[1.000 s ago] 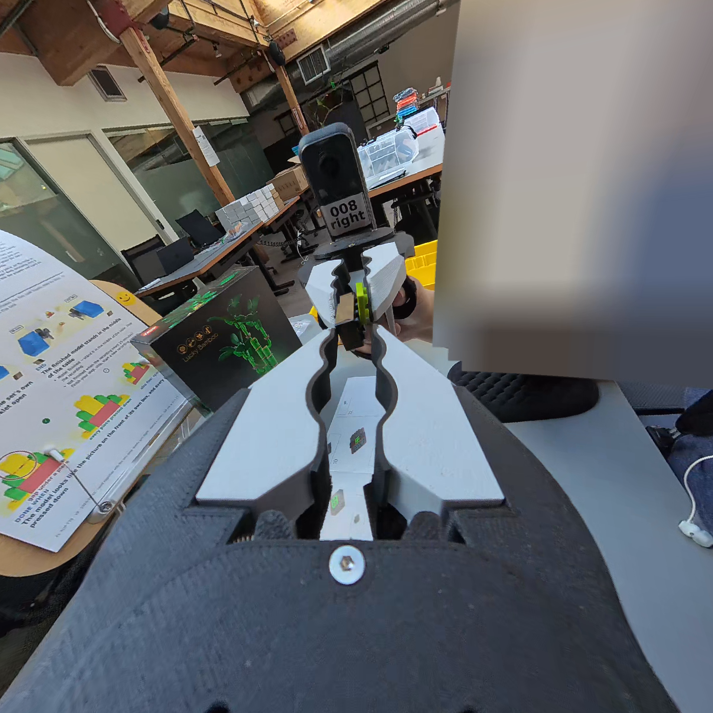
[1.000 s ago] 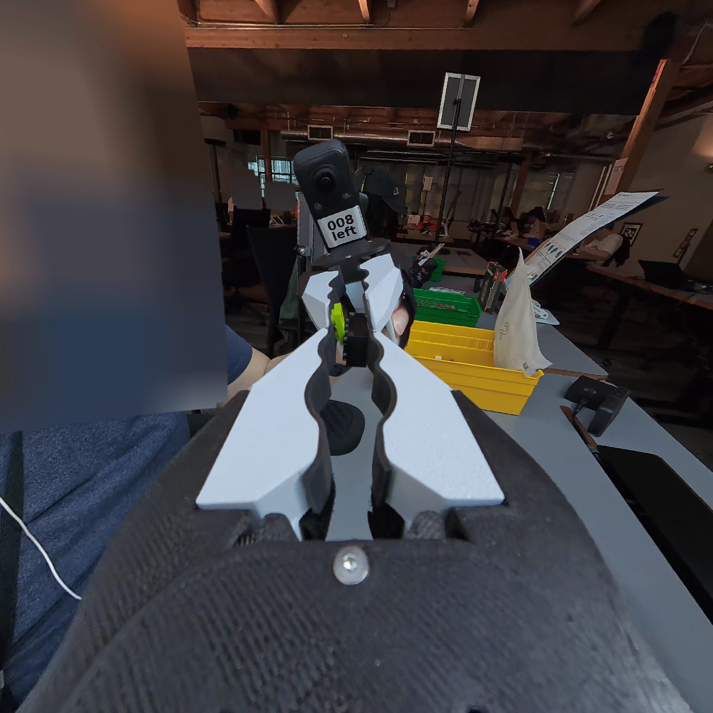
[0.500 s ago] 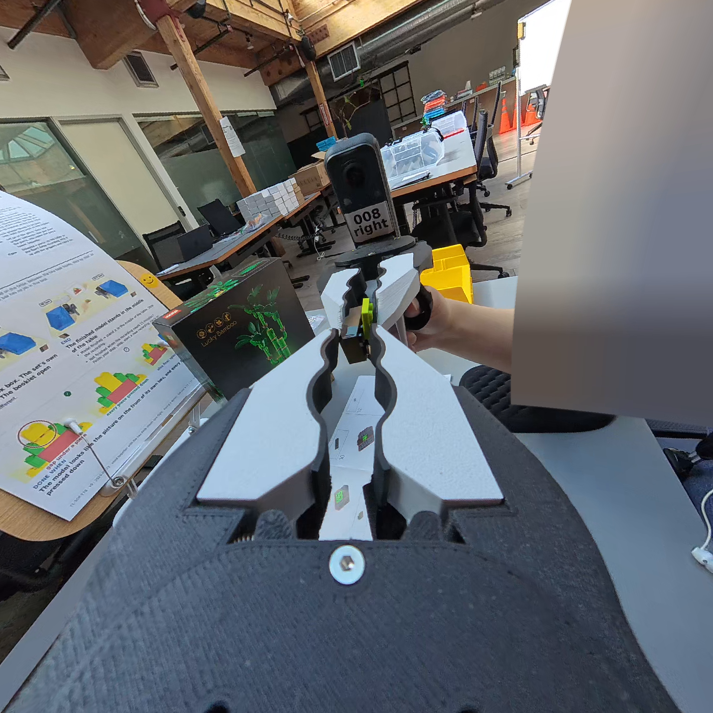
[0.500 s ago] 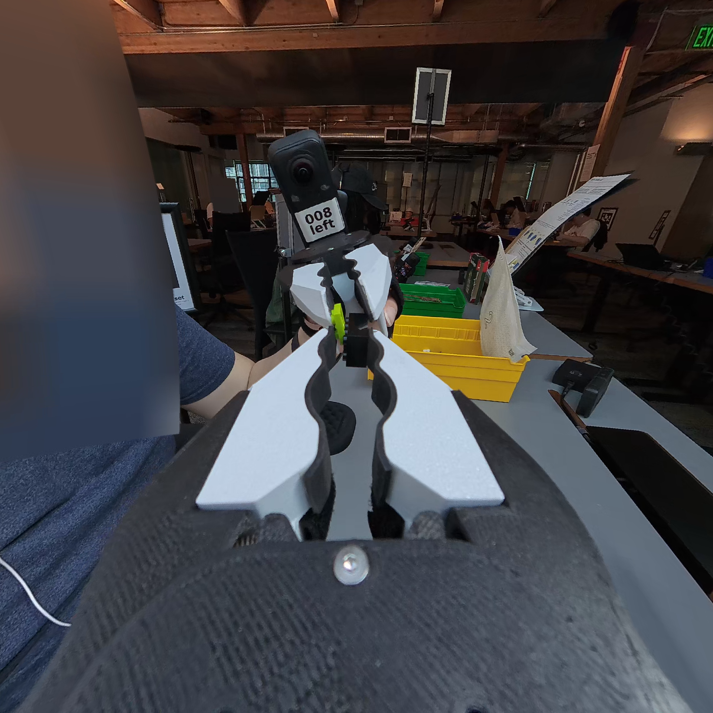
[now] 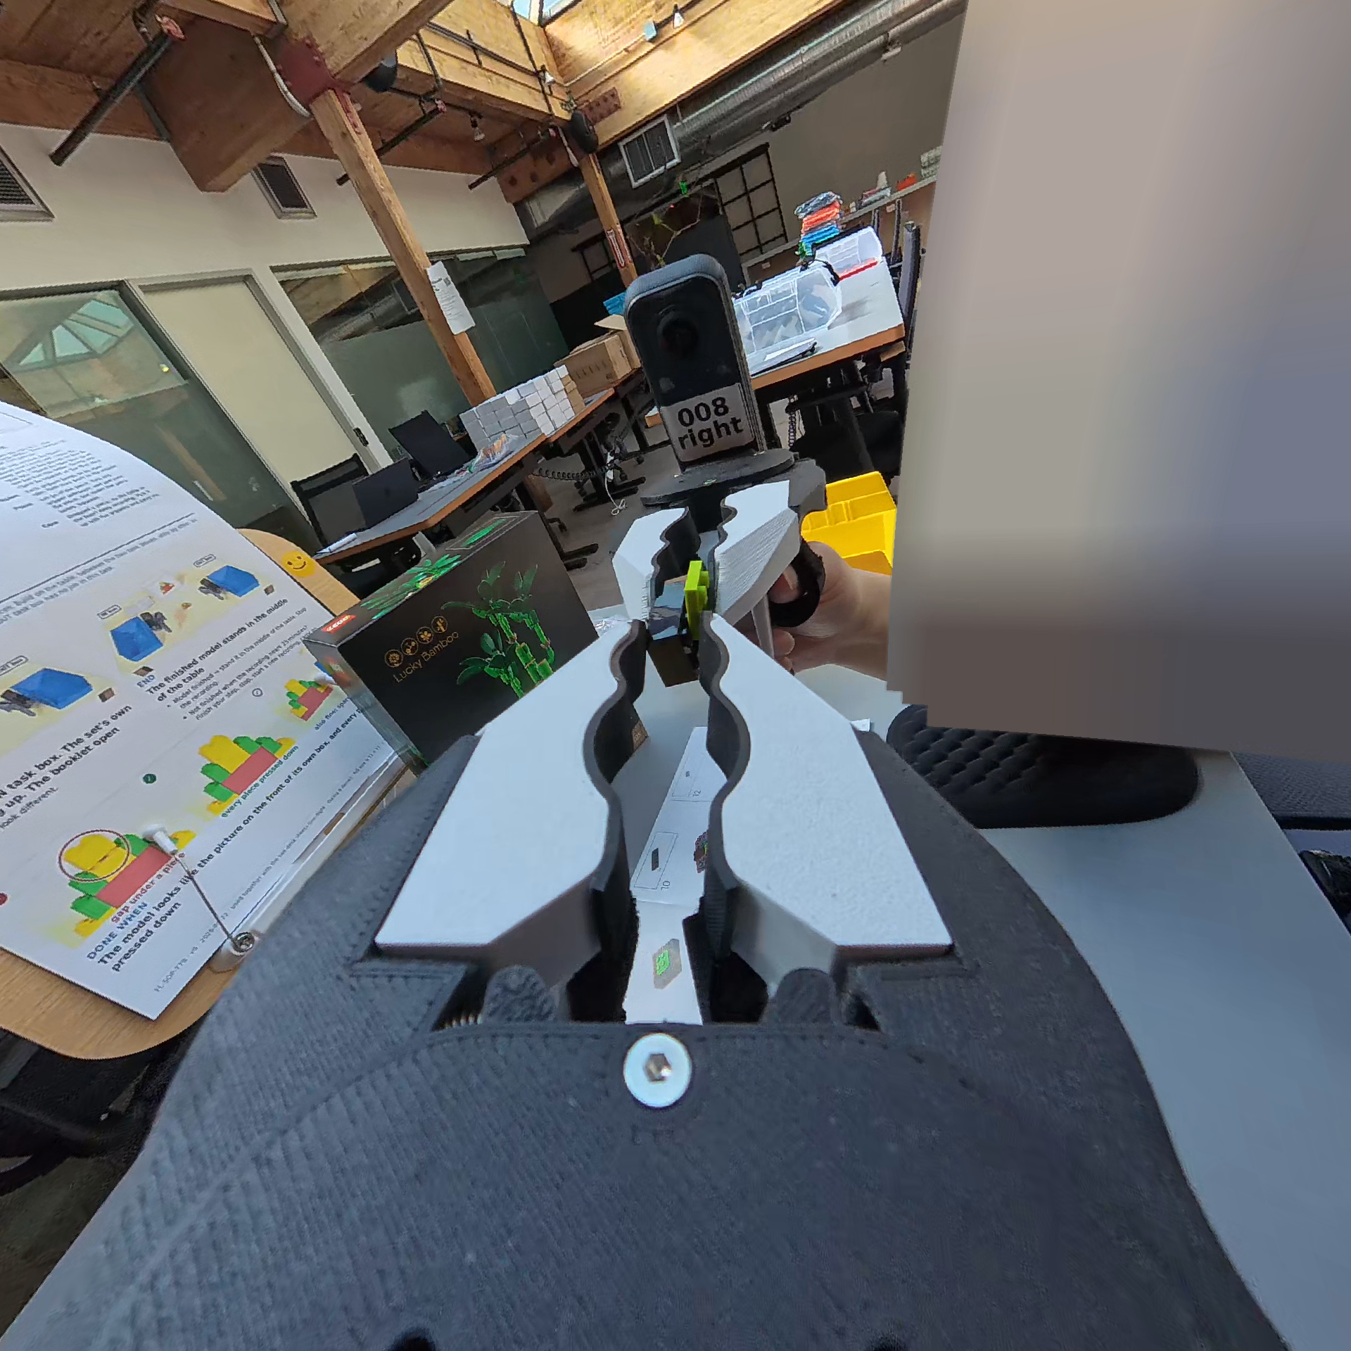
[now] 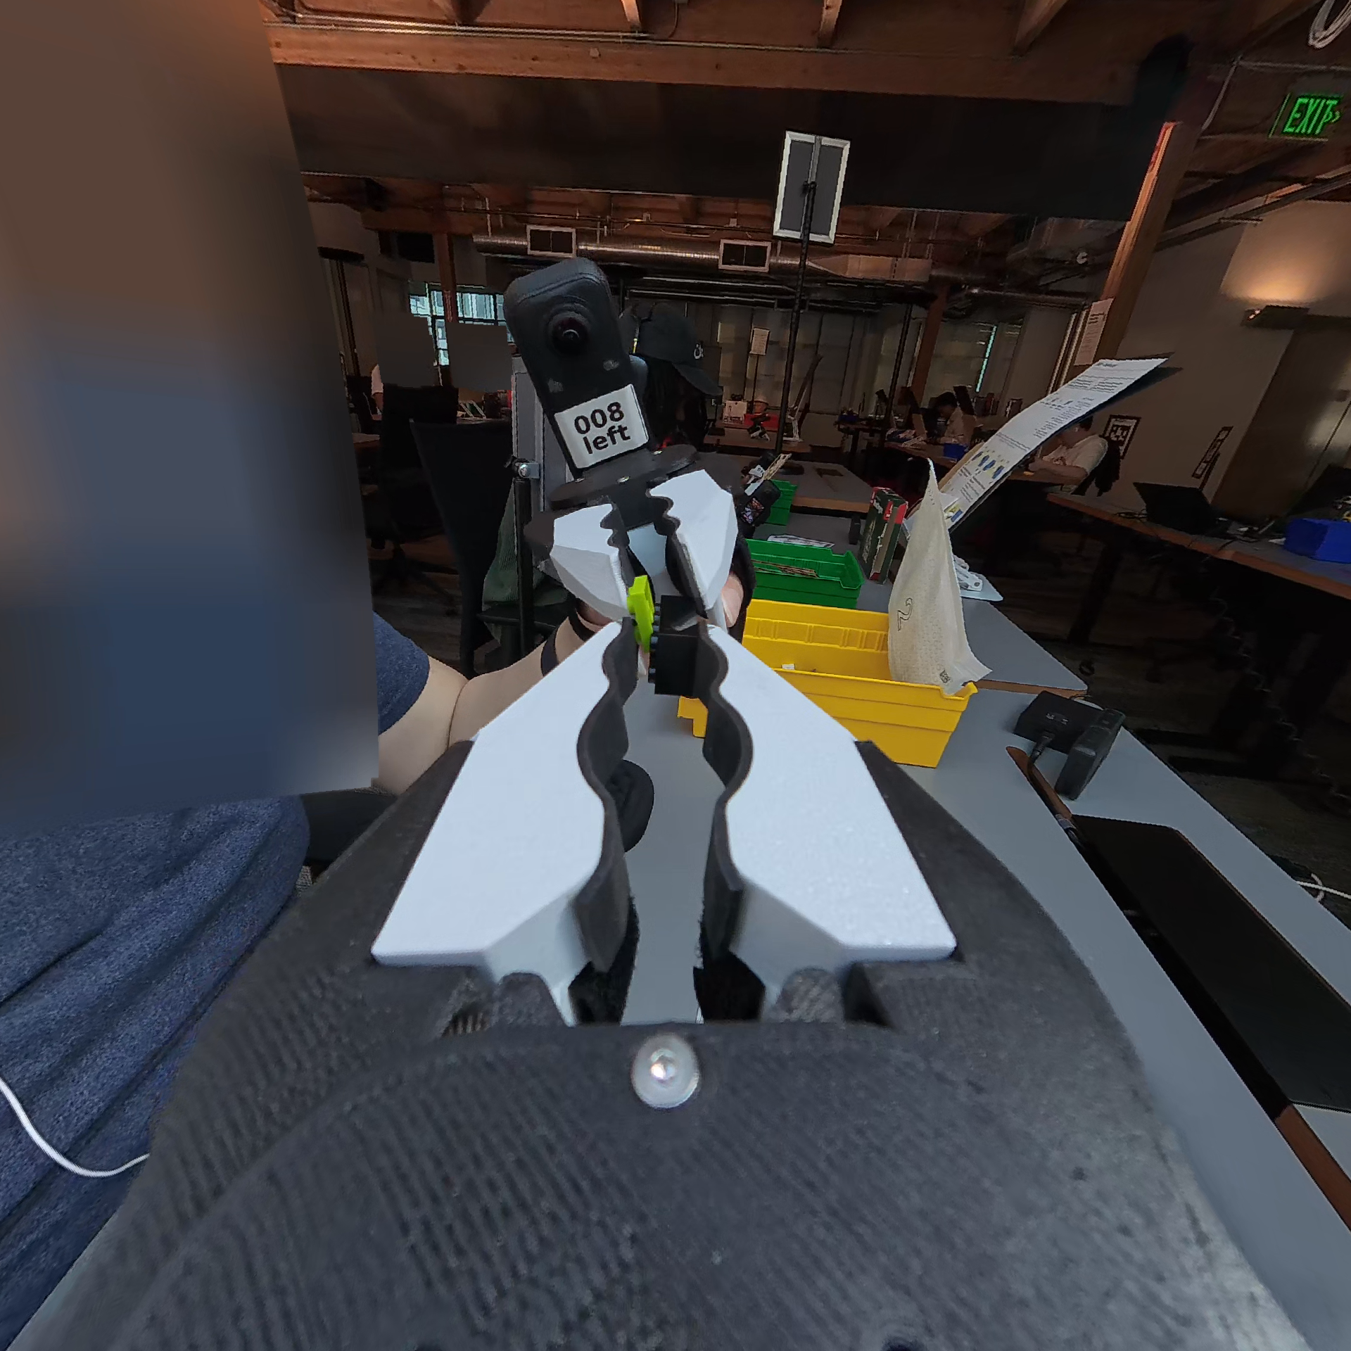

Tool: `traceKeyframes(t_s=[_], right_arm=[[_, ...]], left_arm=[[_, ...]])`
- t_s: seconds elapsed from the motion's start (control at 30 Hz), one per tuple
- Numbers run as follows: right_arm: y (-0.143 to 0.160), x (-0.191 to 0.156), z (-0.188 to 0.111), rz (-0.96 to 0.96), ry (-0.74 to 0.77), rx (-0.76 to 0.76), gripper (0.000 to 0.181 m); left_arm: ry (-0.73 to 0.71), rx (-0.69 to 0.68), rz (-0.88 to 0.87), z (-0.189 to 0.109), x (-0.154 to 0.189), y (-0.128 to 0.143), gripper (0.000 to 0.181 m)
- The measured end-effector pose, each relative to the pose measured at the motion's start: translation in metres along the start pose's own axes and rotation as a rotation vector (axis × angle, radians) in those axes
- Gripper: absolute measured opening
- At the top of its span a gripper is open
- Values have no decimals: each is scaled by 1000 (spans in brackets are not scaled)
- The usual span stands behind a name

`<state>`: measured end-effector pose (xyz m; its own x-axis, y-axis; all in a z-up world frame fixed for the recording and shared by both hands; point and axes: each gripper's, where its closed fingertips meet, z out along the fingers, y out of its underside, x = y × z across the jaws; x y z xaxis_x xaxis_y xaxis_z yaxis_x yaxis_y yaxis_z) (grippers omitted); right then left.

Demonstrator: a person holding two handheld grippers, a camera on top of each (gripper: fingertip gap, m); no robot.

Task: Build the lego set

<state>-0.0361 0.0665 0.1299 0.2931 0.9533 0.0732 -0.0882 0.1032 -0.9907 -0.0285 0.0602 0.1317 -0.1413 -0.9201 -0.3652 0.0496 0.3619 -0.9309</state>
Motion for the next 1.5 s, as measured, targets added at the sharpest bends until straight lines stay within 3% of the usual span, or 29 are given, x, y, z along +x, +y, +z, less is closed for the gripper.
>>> traceKeyframes(t_s=[0.3,0.7,0.97,1.2,1.37,1.5], right_arm=[[-2,-10,-1,-43,-31,-32,15],[-3,-28,0,-255,-5,-119,15],[2,-40,0,-488,41,-231,15],[6,-44,-1,-691,124,-346,15],[6,-47,-3,-719,134,-369,15],[5,-52,-3,-748,118,-357,15]], left_arm=[[9,27,107,0,8,-4,11],[42,45,230,-4,25,-11,12],[21,10,446,-6,40,-9,12],[12,-40,487,-8,44,-3,13],[42,-107,455,-11,47,4,24],[36,-104,447,-12,43,6,23]])
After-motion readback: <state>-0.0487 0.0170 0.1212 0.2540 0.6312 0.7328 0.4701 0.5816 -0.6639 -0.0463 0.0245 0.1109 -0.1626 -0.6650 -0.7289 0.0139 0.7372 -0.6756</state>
